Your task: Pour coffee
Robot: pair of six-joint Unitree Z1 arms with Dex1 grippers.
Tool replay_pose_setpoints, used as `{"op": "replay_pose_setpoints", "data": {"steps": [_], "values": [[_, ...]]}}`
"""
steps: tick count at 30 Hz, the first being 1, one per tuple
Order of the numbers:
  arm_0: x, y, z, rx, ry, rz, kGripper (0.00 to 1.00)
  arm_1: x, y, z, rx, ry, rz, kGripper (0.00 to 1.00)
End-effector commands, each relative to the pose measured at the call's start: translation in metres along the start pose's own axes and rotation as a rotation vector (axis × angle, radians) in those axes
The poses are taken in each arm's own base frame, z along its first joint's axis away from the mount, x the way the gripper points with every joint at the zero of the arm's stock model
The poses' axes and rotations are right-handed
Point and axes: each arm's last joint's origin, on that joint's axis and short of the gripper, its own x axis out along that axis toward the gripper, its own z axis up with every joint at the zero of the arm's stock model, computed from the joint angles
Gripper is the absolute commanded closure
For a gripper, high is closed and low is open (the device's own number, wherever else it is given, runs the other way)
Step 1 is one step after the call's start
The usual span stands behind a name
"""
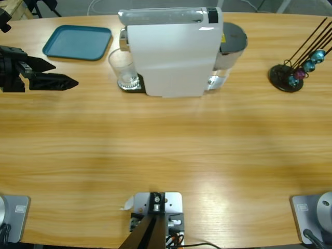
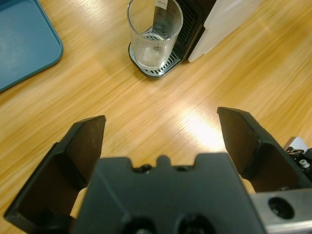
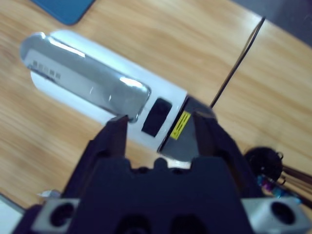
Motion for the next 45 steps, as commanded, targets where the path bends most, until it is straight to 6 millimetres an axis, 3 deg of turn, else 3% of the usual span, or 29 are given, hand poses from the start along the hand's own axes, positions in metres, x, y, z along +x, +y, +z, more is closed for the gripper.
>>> {"op": "replay_pose_setpoints", "data": {"steps": [1,15,39,42,45], "values": [[0.003,-0.003,-0.011,-0.001,0.021,-0.012,0.000,0.009,0.006,-0.012,0.015,0.076,0.014,0.000],[0.003,-0.003,-0.015,0.013,0.030,-0.002,0.000,-0.001,0.009,-0.013,0.021,0.052,0.009,0.000],[-0.003,-0.004,-0.014,0.023,0.009,0.002,0.000,0.007,0.010,-0.015,0.013,0.091,0.017,0.000],[-0.003,-0.004,-0.014,0.023,0.009,0.002,0.000,0.000,0.009,-0.015,0.012,0.076,0.016,0.000],[-0.003,-0.004,-0.014,0.023,0.009,0.000,0.000,-0.021,0.007,-0.020,0.011,0.042,0.020,0.000]]}}
